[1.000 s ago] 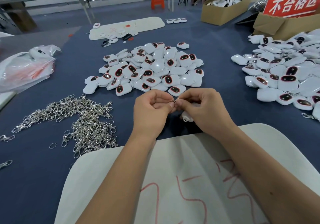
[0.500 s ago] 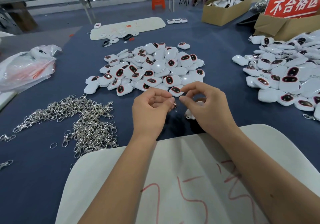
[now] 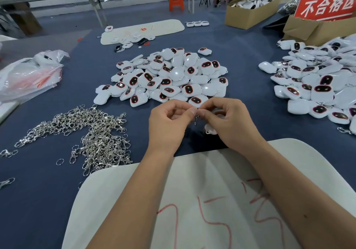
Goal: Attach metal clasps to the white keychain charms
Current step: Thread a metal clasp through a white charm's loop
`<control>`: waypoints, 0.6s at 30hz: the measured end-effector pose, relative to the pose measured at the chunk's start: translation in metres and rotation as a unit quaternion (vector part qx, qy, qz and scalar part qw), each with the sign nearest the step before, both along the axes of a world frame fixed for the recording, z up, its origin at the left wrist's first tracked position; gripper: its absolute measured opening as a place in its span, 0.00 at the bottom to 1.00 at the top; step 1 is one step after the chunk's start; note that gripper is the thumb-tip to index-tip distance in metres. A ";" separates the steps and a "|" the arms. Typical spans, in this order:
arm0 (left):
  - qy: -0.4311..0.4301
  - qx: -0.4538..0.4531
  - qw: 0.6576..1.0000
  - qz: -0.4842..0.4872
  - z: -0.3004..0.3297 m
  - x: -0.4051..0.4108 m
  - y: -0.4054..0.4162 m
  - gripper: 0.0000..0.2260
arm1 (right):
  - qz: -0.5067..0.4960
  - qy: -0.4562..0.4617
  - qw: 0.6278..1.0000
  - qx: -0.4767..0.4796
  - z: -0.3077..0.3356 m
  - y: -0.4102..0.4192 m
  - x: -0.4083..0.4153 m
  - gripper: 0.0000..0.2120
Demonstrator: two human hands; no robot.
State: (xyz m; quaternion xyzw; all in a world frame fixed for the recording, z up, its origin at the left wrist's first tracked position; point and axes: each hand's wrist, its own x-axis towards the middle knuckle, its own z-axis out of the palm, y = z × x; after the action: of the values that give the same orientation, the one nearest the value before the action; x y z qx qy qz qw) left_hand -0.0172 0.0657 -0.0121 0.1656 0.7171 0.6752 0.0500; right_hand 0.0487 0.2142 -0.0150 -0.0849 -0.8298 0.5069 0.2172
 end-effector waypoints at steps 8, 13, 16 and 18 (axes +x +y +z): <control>0.010 -0.019 0.997 -0.067 0.006 0.003 0.000 0.04 | 0.014 -0.012 0.999 -0.027 0.002 0.003 0.001 0.07; 0.005 -0.024 0.996 -0.083 0.005 0.004 0.001 0.04 | 0.011 -0.007 0.999 -0.037 0.004 0.002 0.001 0.07; 0.001 -0.022 0.997 -0.079 0.005 0.003 0.001 0.04 | 0.002 -0.004 0.999 -0.034 0.003 0.000 0.001 0.08; -0.003 -0.018 0.997 -0.077 0.005 0.003 0.001 0.03 | -0.007 0.001 1.000 -0.025 0.003 0.000 0.001 0.07</control>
State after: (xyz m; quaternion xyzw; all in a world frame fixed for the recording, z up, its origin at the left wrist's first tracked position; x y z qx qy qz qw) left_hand -0.0142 0.0670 -0.0076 0.2177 0.7138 0.6570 0.1068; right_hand 0.0496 0.2140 -0.0123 -0.0956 -0.8161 0.5258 0.2198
